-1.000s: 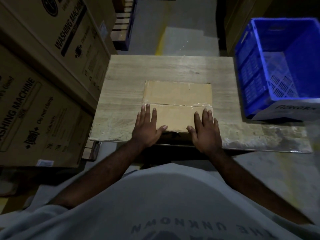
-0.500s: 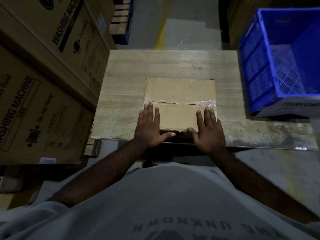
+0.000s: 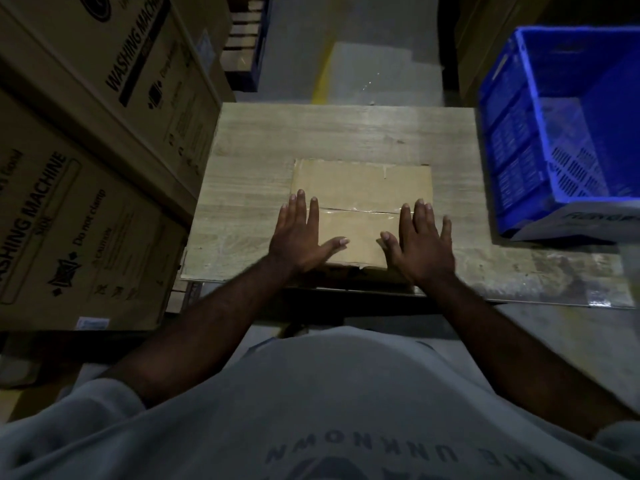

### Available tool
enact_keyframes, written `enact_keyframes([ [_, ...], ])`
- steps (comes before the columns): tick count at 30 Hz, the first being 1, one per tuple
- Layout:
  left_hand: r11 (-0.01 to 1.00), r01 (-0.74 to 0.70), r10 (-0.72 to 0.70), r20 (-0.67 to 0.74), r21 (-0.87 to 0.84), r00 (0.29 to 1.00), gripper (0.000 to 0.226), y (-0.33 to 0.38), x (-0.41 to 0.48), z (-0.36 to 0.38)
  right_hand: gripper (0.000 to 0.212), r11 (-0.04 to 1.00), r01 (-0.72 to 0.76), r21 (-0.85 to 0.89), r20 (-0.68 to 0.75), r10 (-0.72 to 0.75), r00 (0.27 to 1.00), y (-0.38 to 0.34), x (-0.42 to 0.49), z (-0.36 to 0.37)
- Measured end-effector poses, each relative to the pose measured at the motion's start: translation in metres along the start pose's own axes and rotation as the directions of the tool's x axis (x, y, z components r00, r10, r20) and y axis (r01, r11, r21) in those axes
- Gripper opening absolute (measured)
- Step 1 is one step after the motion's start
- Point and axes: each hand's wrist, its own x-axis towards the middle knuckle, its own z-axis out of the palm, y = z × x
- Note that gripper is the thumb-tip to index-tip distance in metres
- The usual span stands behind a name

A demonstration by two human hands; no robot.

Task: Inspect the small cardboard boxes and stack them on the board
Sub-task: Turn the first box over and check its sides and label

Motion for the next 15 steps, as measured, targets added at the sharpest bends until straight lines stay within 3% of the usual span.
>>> enact_keyframes([
  [9, 0.997, -0.024, 0.023, 0.022, 0.071, 0.999, 0.127, -0.009, 0.014, 0.001, 0.094, 0.999, 0.015, -0.043, 0.011, -0.014, 1.000, -0.001, 0.011, 0.005],
  [15, 0.995, -0.031, 0.030, 0.005, 0.095, 1.000, 0.111, 0.001, 0.019, -0.006, 0.093, 0.999, 0.022, -0.044, 0.031, -0.020, 0.999, 0.000, 0.015, 0.006],
])
